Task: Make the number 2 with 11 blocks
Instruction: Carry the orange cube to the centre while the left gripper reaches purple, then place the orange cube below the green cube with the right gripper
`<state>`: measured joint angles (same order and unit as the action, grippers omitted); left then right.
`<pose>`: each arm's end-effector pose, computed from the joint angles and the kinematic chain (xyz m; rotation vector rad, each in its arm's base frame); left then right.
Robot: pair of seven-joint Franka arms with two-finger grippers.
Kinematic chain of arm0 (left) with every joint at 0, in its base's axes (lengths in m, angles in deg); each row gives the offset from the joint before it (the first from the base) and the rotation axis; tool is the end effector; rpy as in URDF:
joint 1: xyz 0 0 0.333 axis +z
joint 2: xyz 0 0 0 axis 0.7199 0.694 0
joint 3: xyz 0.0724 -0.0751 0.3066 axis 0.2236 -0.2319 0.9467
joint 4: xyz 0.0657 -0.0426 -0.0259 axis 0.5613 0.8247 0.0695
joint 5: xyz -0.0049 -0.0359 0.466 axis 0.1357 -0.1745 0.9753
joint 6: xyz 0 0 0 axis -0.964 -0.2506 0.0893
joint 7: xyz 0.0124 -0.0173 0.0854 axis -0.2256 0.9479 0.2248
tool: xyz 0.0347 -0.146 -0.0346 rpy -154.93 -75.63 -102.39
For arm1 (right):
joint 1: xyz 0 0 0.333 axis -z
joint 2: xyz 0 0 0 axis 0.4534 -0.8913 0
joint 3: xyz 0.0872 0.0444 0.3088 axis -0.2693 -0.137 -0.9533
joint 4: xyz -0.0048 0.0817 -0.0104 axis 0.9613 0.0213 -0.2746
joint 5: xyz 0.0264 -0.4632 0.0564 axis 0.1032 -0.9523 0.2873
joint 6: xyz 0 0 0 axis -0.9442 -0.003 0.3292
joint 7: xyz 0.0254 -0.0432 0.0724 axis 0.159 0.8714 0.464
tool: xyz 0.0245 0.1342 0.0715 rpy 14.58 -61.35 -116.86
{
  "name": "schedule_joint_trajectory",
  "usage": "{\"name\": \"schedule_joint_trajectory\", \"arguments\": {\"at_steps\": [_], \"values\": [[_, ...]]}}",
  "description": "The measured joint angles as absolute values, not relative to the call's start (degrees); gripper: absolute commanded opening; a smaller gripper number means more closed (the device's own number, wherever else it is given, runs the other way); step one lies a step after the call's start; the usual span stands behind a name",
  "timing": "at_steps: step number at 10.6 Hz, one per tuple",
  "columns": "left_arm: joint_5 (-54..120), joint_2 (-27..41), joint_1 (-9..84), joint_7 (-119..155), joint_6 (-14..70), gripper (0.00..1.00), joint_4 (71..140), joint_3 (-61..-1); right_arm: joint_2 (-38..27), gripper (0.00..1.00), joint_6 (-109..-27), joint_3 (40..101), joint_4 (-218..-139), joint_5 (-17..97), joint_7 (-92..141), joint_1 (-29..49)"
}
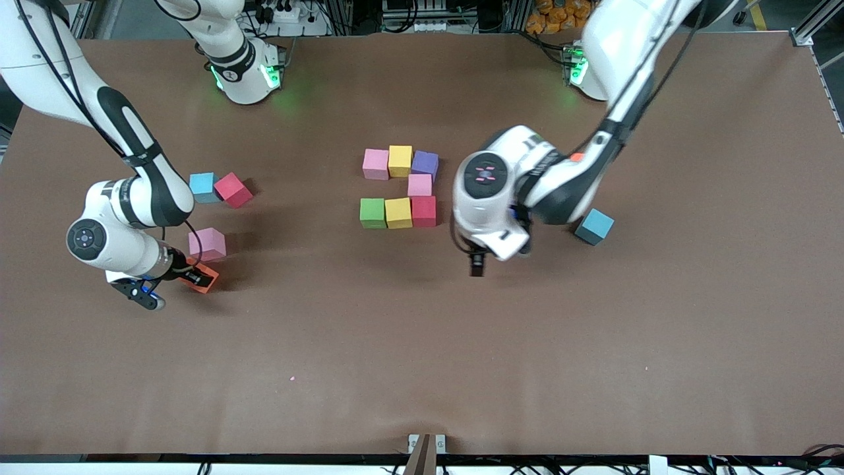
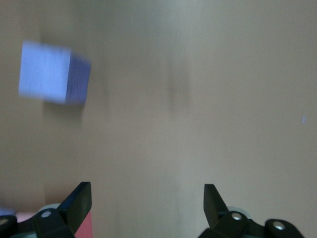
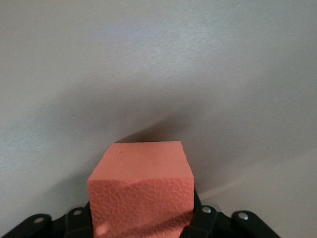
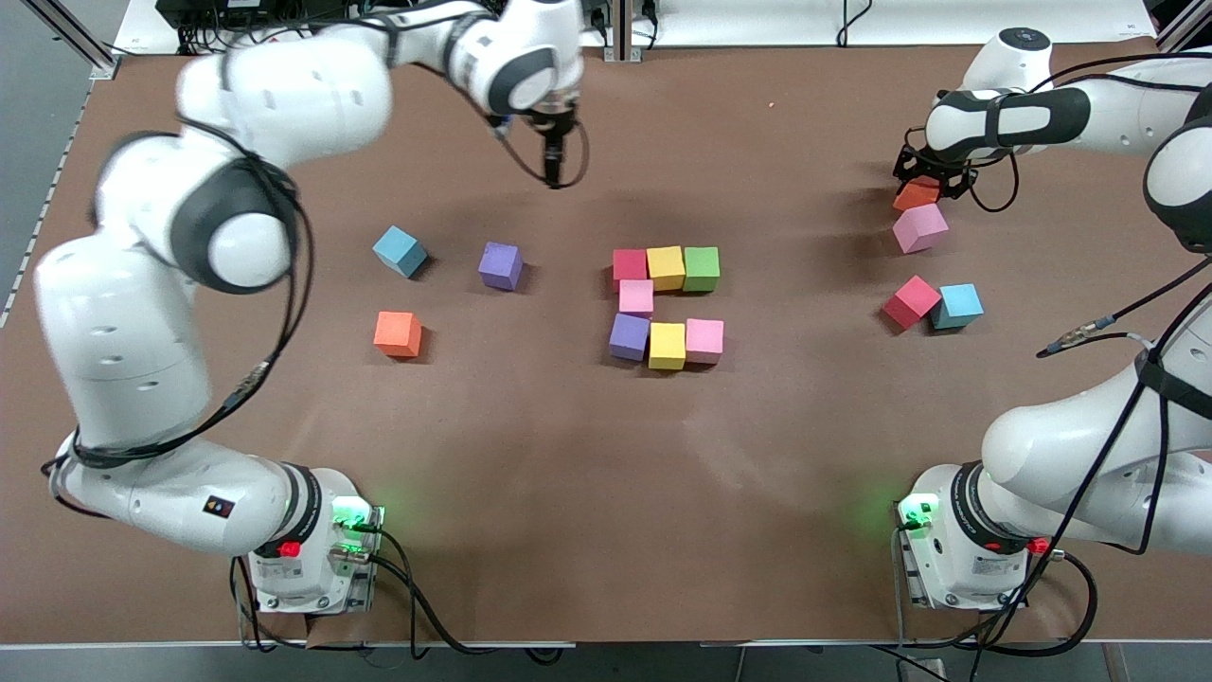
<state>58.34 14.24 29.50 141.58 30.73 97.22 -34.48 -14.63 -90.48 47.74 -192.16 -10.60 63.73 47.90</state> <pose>0.6189 -0.4311 0.2355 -2.2648 -2.1251 -0.0519 0.6540 -0.0374 0.0913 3.0271 -0.7764 -0.1196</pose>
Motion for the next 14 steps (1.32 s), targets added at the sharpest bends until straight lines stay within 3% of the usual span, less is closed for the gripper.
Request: {"name": "schedule_joint_trajectory", "arguments": {"at_steps": [3, 7, 10, 14], "values": [[58.3, 7.5, 39.0, 134.8, 36.2, 1.0, 111.7, -36.9, -14.1, 0.18, -90.5, 47.0, -191.0, -11.2, 59.3, 46.2], [57.6, 6.8, 55.1, 124.8, 39.6, 1.0, 120.8, -49.1, -13.1, 0.13, -90.5, 44.1, -189.5, -16.4, 55.8, 38.0], [57.6, 6.8, 56.0, 123.9, 43.5, 1.0, 124.4, -51.9, -12.9, 0.13, -90.5, 40.4, -188.3, -16.7, 55.8, 30.8], [57.6, 6.8, 55.8, 123.9, 49.1, 1.0, 128.8, -52.4, -13.1, 0.11, -90.3, 40.3, -185.7, -16.7, 61.3, 19.9]]}}
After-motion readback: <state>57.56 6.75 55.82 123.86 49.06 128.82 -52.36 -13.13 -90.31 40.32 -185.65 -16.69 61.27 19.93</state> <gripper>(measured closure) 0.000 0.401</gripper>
